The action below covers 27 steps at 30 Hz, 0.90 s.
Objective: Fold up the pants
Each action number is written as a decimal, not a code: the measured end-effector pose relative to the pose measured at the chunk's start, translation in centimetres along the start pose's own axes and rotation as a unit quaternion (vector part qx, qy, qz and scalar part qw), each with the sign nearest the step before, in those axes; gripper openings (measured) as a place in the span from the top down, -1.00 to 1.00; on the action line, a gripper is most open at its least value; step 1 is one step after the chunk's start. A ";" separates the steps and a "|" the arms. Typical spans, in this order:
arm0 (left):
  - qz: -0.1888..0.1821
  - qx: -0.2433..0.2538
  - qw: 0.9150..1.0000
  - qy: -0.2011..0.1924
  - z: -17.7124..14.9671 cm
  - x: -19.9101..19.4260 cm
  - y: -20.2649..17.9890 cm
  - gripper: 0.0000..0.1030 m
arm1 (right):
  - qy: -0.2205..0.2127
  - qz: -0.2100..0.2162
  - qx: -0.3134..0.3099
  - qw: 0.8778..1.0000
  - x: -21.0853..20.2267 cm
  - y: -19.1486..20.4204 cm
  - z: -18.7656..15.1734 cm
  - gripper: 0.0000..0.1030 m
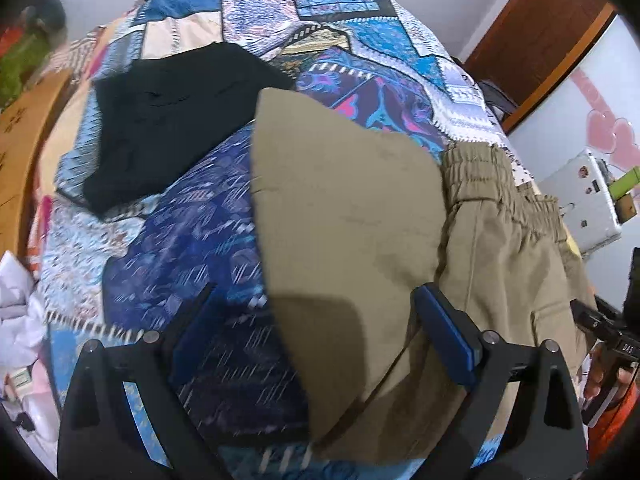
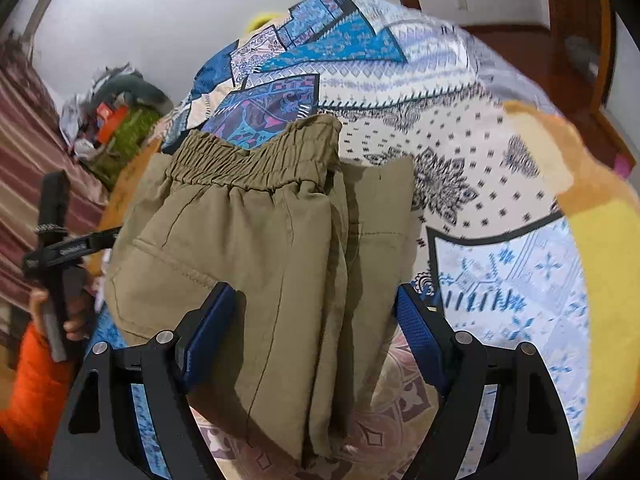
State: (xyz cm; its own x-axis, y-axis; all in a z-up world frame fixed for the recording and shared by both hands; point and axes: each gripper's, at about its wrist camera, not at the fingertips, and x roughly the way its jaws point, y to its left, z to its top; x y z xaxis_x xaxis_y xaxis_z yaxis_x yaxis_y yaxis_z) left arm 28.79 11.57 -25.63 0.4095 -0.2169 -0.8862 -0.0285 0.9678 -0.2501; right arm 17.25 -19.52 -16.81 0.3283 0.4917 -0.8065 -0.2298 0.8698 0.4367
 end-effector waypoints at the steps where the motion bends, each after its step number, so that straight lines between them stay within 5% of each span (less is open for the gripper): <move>1: -0.008 0.001 1.000 -0.002 0.2 0.1 0.0 -0.85 | 0.002 0.006 0.007 1.000 0.1 -0.2 0.1 -0.56; 6: -0.038 -0.006 0.999 -0.015 1.1 0.3 0.0 -0.46 | 0.005 0.018 0.022 1.000 0.6 -0.5 0.6 -0.45; 13: -0.030 0.018 0.999 -0.033 2.0 -0.3 -1.8 0.78 | 0.002 0.020 0.023 1.000 0.7 -0.4 1.6 0.39; 17: -0.013 0.015 0.999 -0.049 2.5 -1.0 -2.1 0.94 | 0.003 0.016 0.020 1.000 0.4 0.1 2.4 0.71; 27: 0.026 0.052 0.995 -0.085 4.0 -4.3 -3.4 0.96 | -0.031 -0.010 -0.071 0.997 -2.1 4.4 5.0 0.79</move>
State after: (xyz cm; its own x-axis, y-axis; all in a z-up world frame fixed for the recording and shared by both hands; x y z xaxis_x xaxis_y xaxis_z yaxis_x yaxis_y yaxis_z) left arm 30.71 9.77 -19.41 0.5584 -0.1499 -0.8159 0.0363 0.9870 -0.1565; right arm 20.15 -16.51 -11.15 0.3895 0.4799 -0.7861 -0.3489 0.8668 0.3563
